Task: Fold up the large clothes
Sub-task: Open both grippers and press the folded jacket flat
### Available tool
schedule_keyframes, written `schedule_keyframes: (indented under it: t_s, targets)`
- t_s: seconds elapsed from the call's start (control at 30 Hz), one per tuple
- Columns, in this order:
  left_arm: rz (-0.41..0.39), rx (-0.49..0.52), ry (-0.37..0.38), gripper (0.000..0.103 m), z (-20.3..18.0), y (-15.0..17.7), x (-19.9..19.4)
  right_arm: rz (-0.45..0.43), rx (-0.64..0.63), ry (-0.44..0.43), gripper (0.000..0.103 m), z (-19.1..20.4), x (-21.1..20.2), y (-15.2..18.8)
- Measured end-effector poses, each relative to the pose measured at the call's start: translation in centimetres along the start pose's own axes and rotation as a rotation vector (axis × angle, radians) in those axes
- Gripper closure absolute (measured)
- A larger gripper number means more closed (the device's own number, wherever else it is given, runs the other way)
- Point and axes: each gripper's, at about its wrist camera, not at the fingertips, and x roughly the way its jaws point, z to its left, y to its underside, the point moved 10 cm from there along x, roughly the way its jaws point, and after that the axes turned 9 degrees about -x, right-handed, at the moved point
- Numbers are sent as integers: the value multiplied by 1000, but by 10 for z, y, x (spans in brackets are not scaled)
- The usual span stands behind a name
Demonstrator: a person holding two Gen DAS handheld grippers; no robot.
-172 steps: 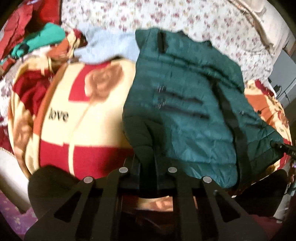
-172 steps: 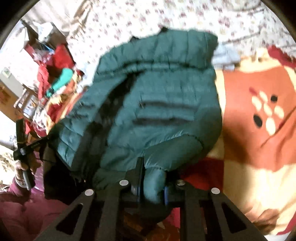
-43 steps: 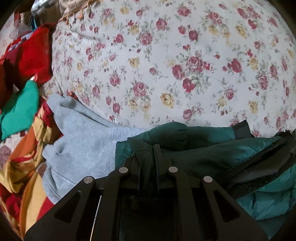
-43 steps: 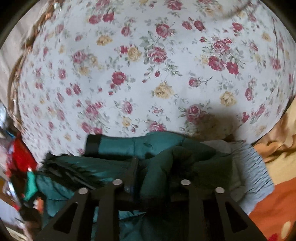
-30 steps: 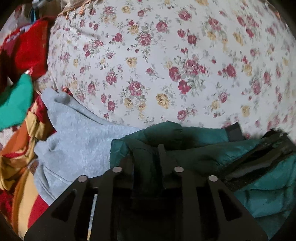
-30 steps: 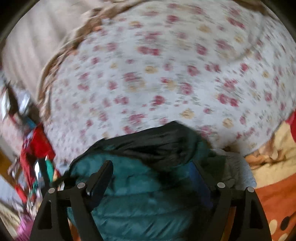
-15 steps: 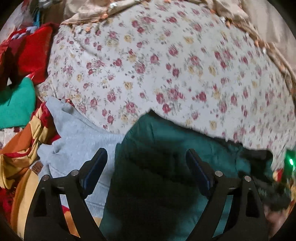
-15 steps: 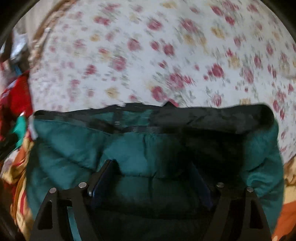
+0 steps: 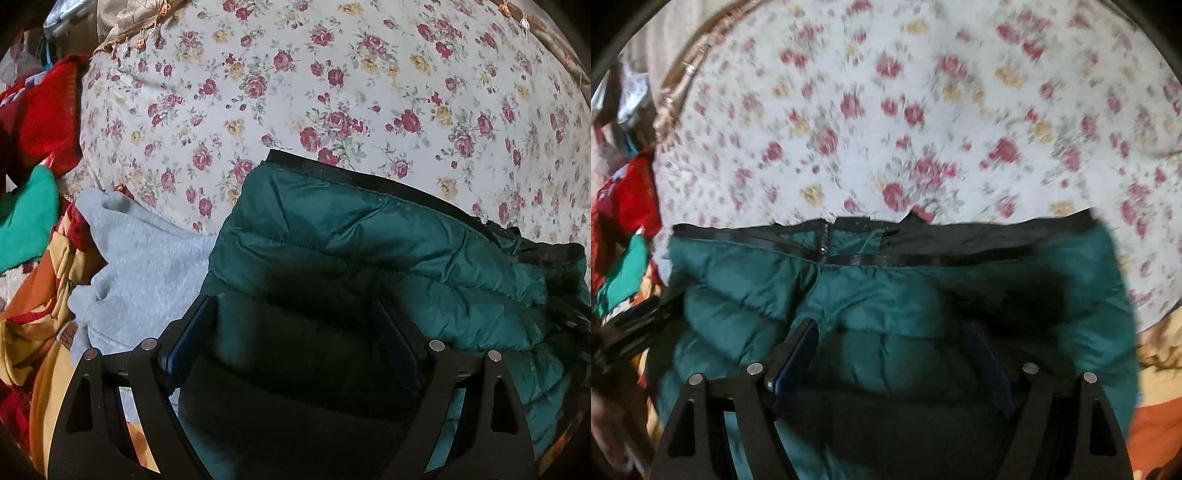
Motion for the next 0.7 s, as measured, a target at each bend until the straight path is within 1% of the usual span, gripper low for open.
schedule_keyframes:
  t_s: [0.13, 0.23, 0.33, 0.43, 0.6, 0.7]
  targets:
    - [7, 3, -10, 16, 1, -2, 6, -47, -33, 82, 23, -32, -22, 1]
    - [18, 2, -14, 16, 1, -2, 11, -37, -23, 155, 23, -55, -18, 0]
    - [27, 6, -16, 16, 0, -2, 16, 18, 30, 155, 23, -75, 0, 10]
    - [43, 21, -25, 12, -1, 0, 25, 76, 59, 158, 23, -85, 25, 25]
    - [45, 16, -31, 9, -1, 0, 33, 81, 65, 164, 20, -87, 37, 26]
    - [44, 15, -32, 8, 0, 1, 35, 86, 63, 151, 20, -85, 28, 25]
